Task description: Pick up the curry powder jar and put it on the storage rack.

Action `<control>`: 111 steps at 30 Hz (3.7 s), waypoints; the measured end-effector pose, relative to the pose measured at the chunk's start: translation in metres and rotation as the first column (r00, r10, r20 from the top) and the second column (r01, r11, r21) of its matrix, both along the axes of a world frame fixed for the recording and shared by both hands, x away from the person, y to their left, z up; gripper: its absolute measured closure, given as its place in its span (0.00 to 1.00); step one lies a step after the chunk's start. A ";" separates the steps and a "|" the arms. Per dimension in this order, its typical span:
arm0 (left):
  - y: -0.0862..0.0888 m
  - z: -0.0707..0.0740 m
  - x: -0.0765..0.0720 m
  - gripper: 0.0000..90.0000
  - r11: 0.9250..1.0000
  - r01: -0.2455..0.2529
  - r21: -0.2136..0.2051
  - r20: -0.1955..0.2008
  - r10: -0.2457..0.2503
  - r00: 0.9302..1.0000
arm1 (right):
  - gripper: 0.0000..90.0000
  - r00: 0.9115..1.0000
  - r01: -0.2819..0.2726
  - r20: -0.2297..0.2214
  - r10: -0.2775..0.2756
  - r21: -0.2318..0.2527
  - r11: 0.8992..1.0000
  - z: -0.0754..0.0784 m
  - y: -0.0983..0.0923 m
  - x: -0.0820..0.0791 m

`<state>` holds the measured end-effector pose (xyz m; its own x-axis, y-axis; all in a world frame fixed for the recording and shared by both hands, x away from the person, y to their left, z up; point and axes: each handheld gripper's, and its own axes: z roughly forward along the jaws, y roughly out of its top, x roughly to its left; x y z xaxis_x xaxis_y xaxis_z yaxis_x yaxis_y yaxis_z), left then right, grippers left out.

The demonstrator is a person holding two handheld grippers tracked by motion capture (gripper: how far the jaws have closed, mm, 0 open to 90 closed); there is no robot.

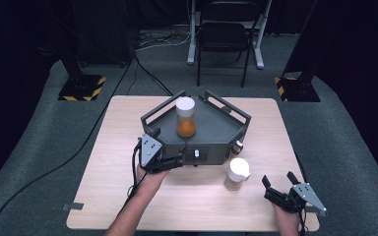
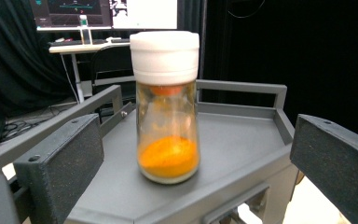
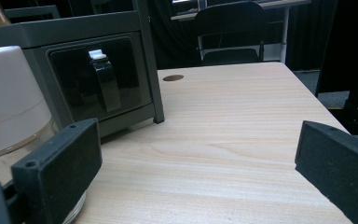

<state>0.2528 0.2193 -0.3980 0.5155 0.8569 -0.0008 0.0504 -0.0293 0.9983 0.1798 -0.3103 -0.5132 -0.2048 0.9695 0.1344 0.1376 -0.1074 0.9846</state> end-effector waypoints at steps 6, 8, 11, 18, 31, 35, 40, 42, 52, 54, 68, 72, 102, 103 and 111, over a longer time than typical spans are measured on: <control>0.006 -0.011 -0.005 0.03 1.000 -0.005 0.000 0.002 0.005 1.000 | 0.00 1.000 -0.002 -0.001 0.002 0.005 1.000 0.000 -0.001 0.000; 0.007 -0.013 -0.008 0.03 1.000 -0.008 0.004 0.004 0.008 1.000 | 0.00 1.000 -0.003 -0.001 0.003 0.001 1.000 0.000 -0.001 0.000; 0.010 -0.016 -0.011 0.03 1.000 -0.007 0.002 0.003 0.007 1.000 | 0.00 1.000 -0.001 0.000 0.001 0.000 1.000 0.000 0.000 0.000; 0.014 -0.027 -0.018 0.03 1.000 0.003 0.000 0.006 -0.003 1.000 | 0.00 1.000 -0.001 -0.001 0.001 -0.005 1.000 0.000 0.000 0.000; 0.023 -0.045 -0.026 0.03 0.999 0.033 0.001 -0.003 -0.033 0.999 | 0.00 1.000 -0.003 -0.001 0.003 -0.006 1.000 0.000 0.000 0.000; 0.022 -0.055 -0.028 0.03 0.999 0.029 -0.022 -0.009 -0.029 1.000 | 0.00 1.000 -0.004 -0.002 0.004 -0.009 1.000 0.001 0.000 0.001; 0.021 -0.064 -0.031 0.03 0.999 0.028 -0.030 -0.011 -0.028 1.000 | 0.00 1.000 -0.003 -0.002 0.003 -0.009 1.000 0.001 0.000 0.000; 0.021 -0.065 -0.032 0.03 0.999 0.027 -0.025 -0.009 -0.027 1.000 | 0.00 1.000 -0.003 -0.002 0.003 -0.013 1.000 0.001 0.001 0.000; 0.025 -0.073 -0.036 0.03 1.000 0.010 -0.026 -0.016 -0.010 1.000 | 0.00 1.000 -0.004 -0.003 0.004 -0.015 1.000 0.001 0.001 0.001; 0.026 -0.075 -0.037 0.03 1.000 0.004 -0.027 -0.018 -0.005 1.000 | 0.00 1.000 -0.003 -0.003 0.003 -0.016 1.000 0.001 0.001 0.001; 0.030 -0.084 -0.042 0.03 1.000 -0.018 -0.012 -0.021 0.018 1.000 | 0.00 1.000 -0.003 -0.003 0.003 -0.015 1.000 0.001 0.002 0.001; 0.032 -0.087 -0.044 0.03 1.000 -0.020 -0.014 -0.025 0.019 0.999 | 0.00 1.000 -0.003 -0.004 0.003 -0.014 1.000 0.001 0.001 0.002; 0.044 -0.106 -0.050 0.03 0.998 -0.055 0.003 -0.070 0.055 0.996 | 0.00 1.000 -0.006 -0.008 0.006 -0.016 1.000 0.002 0.001 0.002; 0.044 -0.106 -0.050 0.03 0.998 -0.056 0.002 -0.071 0.056 0.996 | 0.00 1.000 -0.006 -0.008 0.006 -0.015 1.000 0.002 0.001 0.002; 0.046 -0.109 -0.052 0.03 0.998 -0.062 0.006 -0.082 0.063 0.995 | 0.00 1.000 -0.004 -0.009 0.004 -0.015 1.000 0.002 0.002 0.002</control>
<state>0.2012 0.2654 -0.5068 0.4592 0.8876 -0.0377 0.1337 -0.0271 0.9907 0.1822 -0.3087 -0.5112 -0.2072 0.9708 0.1213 0.1466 -0.0918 0.9849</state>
